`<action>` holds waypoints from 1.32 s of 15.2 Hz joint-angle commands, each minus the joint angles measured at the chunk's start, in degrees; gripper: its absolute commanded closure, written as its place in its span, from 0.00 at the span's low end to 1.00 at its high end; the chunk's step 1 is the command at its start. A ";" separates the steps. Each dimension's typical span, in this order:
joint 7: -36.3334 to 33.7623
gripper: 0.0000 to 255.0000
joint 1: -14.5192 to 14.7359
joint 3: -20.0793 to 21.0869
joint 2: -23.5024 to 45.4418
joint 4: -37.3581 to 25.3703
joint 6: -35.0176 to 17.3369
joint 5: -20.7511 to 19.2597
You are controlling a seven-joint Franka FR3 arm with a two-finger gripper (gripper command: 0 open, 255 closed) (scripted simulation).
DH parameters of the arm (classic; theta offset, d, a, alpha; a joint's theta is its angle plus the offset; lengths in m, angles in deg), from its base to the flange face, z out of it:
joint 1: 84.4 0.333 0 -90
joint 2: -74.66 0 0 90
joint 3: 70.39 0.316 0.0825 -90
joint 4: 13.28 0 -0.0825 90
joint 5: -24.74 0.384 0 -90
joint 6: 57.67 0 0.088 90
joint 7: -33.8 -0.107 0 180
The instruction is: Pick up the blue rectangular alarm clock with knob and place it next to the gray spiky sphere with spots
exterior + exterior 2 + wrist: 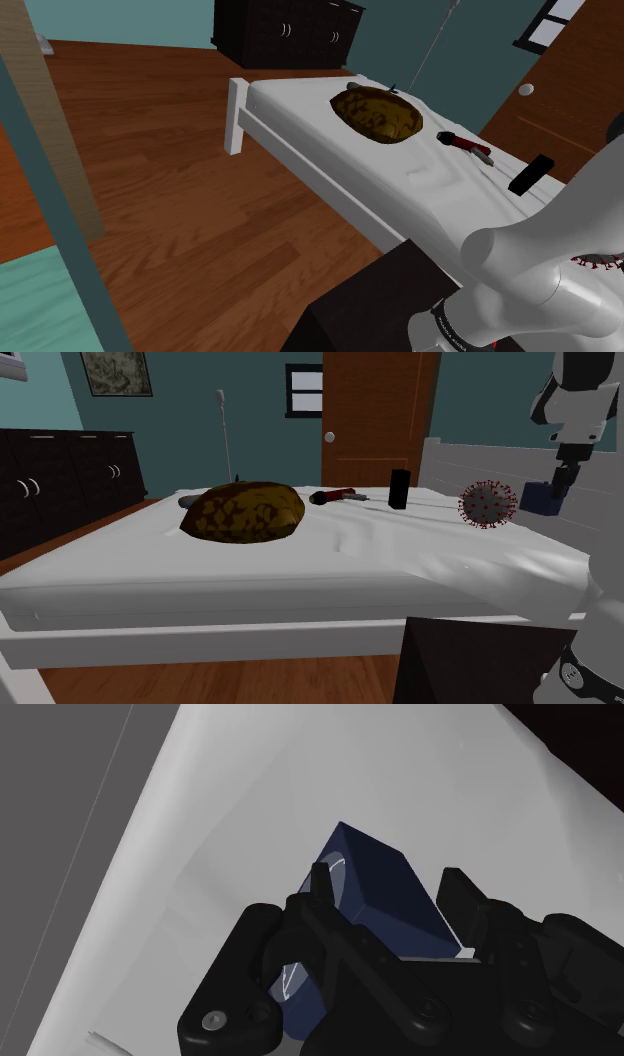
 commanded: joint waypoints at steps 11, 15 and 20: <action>2.53 1.00 -1.58 2.37 3.71 5.67 -7.76 4.03; 3.61 1.00 -2.45 3.49 5.29 7.07 -10.13 5.73; 4.50 1.00 -3.22 4.48 6.62 8.02 -11.93 7.14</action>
